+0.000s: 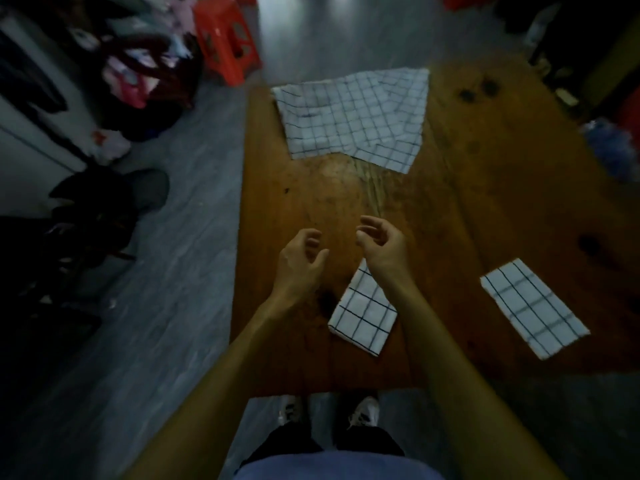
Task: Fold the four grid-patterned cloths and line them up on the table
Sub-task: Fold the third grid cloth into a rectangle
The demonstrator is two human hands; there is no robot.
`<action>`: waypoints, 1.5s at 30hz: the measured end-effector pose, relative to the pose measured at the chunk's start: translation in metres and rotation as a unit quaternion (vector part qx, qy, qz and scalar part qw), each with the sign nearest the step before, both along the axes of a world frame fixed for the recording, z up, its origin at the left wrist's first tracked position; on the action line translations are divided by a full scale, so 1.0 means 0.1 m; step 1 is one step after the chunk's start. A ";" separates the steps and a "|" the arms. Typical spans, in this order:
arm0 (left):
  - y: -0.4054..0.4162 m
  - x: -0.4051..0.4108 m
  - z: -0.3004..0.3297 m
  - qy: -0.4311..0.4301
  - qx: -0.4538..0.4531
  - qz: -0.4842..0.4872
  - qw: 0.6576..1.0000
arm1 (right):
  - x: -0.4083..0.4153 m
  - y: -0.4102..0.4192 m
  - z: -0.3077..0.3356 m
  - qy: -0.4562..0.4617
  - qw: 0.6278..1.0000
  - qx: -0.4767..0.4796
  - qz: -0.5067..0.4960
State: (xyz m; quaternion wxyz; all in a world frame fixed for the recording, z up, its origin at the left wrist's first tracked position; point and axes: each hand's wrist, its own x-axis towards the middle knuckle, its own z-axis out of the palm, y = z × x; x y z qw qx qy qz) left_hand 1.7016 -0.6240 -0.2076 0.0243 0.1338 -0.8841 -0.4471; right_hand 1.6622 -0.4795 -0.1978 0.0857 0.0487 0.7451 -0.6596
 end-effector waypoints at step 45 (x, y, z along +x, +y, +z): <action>-6.20 -0.89 1.01 0.137 -0.158 0.042 0.977 | -1.31 -5.59 0.61 0.231 0.960 0.140 0.076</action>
